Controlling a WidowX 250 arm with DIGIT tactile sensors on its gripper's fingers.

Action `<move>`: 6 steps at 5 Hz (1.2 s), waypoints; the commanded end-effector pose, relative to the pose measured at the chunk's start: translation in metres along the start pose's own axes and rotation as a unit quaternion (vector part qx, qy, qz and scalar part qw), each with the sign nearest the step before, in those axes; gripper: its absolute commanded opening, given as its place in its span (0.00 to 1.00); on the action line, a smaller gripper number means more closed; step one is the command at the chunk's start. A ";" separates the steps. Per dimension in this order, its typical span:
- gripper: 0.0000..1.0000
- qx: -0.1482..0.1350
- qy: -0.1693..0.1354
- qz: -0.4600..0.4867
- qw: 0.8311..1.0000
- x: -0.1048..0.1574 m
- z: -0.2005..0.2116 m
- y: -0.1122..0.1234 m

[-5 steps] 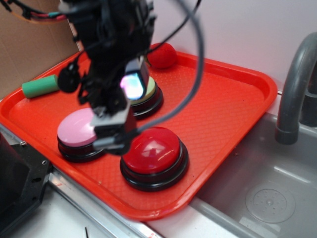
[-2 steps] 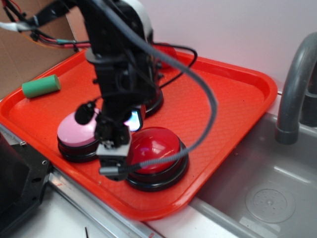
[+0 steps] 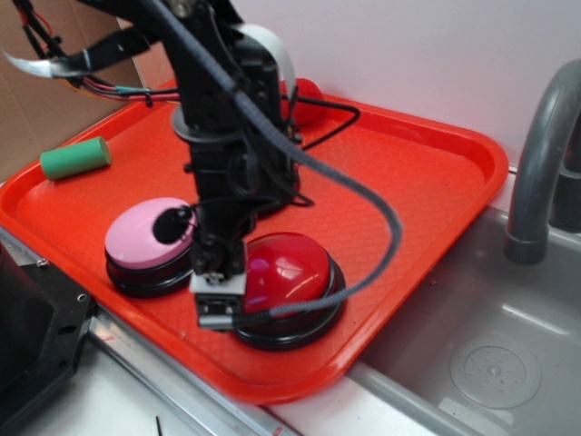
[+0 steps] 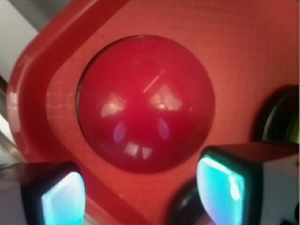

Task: Push the red button.

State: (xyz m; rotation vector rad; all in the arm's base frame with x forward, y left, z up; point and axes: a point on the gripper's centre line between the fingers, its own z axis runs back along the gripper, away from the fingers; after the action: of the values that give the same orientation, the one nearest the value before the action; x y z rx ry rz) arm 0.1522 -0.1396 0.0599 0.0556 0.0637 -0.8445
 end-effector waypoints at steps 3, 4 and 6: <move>1.00 -0.022 -0.012 0.022 0.999 0.008 0.003 -0.002; 1.00 -0.022 -0.012 0.022 0.999 0.008 0.003 -0.002; 1.00 -0.022 -0.012 0.022 0.999 0.008 0.003 -0.002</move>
State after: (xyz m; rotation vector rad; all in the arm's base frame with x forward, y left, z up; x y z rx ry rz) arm 0.1683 -0.1439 0.0543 0.0164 0.0840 -0.7972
